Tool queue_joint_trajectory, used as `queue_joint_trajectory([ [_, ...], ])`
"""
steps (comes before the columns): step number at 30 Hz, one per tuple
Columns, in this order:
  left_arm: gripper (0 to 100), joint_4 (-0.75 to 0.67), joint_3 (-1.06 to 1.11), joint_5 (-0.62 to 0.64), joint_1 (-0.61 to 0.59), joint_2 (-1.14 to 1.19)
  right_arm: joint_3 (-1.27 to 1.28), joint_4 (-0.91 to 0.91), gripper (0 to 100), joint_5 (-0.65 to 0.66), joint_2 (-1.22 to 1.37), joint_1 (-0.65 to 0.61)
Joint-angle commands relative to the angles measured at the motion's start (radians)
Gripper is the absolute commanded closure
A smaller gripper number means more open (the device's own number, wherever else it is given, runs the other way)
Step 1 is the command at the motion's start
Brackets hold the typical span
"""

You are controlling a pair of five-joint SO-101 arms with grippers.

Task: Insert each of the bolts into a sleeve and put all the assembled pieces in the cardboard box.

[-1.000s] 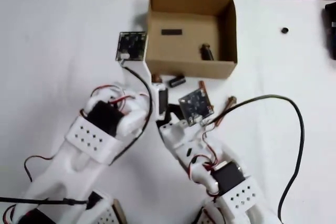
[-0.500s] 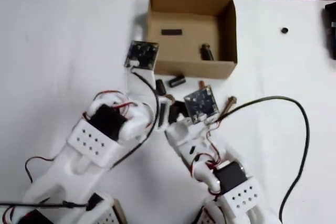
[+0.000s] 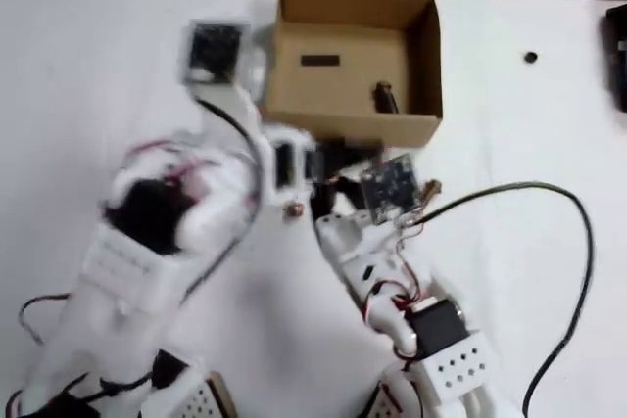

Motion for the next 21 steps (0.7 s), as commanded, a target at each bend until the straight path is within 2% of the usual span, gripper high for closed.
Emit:
queue_joint_trajectory([
  [1, 47, 0.005, -0.134, 0.002, -0.123, -0.015, -0.046, -0.015, 98.0, -0.005, -0.015, 0.042],
  [4, 47, 0.009, -0.153, 0.003, -0.201, -0.015, -0.043, -0.01, 98.0, -0.005, -0.015, 0.048],
  [7, 54, 0.075, -0.147, 0.003, -0.25, -0.014, -0.043, 0.005, 98.0, -0.005, -0.013, 0.065],
  [10, 72, 0.16, -0.105, 0.002, -0.279, -0.009, -0.043, 0.007, 98.0, -0.003, -0.013, 0.113],
  [13, 99, 0.192, 0.008, 0.0, -0.315, -0.009, -0.049, 0.039, 98.0, 0.002, -0.013, 0.13],
  [15, 95, 0.189, 0.107, 0.0, -0.325, -0.011, -0.071, 0.073, 98.0, 0.002, -0.005, 0.13],
  [16, 97, 0.187, 0.154, -0.008, -0.322, -0.011, -0.091, 0.087, 98.0, 0.002, 0.012, 0.131],
  [21, 98, 0.183, 0.343, -0.183, -0.25, -0.014, -0.324, 0.174, 98.1, 0.002, 0.245, 0.194],
])
